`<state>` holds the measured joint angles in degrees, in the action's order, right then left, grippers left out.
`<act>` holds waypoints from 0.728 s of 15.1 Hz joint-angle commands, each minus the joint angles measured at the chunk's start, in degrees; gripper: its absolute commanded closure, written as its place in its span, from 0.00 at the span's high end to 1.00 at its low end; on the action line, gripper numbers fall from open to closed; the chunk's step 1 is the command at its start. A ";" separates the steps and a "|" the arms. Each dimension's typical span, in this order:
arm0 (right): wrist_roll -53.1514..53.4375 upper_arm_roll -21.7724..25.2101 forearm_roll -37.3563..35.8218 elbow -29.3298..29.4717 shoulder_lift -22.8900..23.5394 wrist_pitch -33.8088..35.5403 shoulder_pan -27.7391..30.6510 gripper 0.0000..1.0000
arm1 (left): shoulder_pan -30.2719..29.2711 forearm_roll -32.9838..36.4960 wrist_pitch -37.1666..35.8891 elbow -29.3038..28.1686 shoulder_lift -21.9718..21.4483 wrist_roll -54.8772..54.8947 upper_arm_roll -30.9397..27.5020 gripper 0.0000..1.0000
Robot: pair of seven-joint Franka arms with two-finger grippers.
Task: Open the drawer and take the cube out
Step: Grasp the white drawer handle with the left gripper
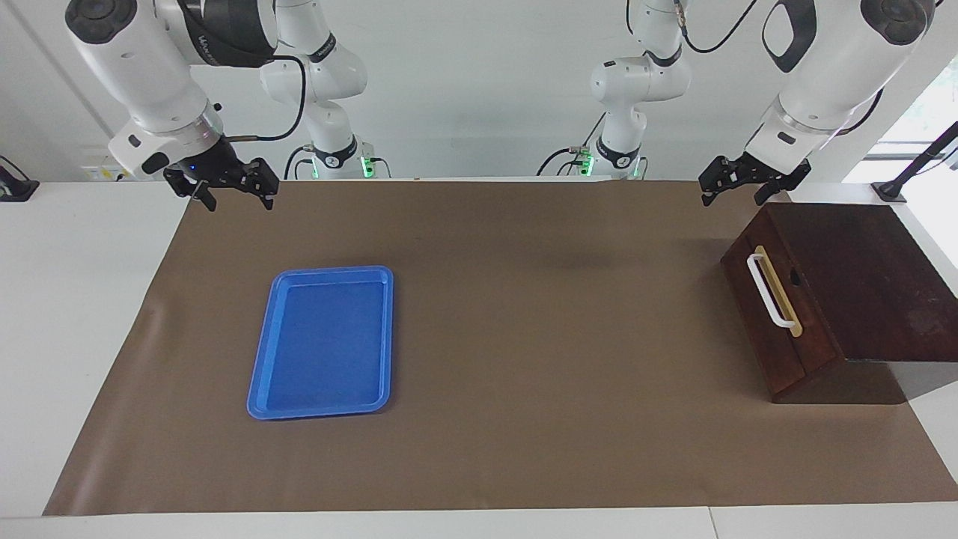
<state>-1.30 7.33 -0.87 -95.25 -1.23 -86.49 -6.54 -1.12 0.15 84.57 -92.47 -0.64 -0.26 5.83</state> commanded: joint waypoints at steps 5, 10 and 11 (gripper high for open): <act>1.21 -0.12 0.87 -1.34 -1.32 -0.53 0.04 1.00 | -0.28 -0.23 0.33 0.89 0.37 0.96 -0.46 1.00; 1.21 -0.12 0.87 -1.34 -1.32 -0.53 0.04 1.00 | -0.11 3.80 7.25 -2.17 -0.15 1.31 -0.56 1.00; 1.21 -0.12 0.87 -1.34 -1.32 -0.53 0.04 1.00 | 0.15 4.68 9.45 -3.06 -0.15 1.31 -0.56 1.00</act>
<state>-1.29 7.33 -0.87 -95.25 -1.23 -86.49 -6.54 -1.15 2.54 89.53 -93.10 -0.55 0.04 5.34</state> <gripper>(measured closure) 0.000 0.000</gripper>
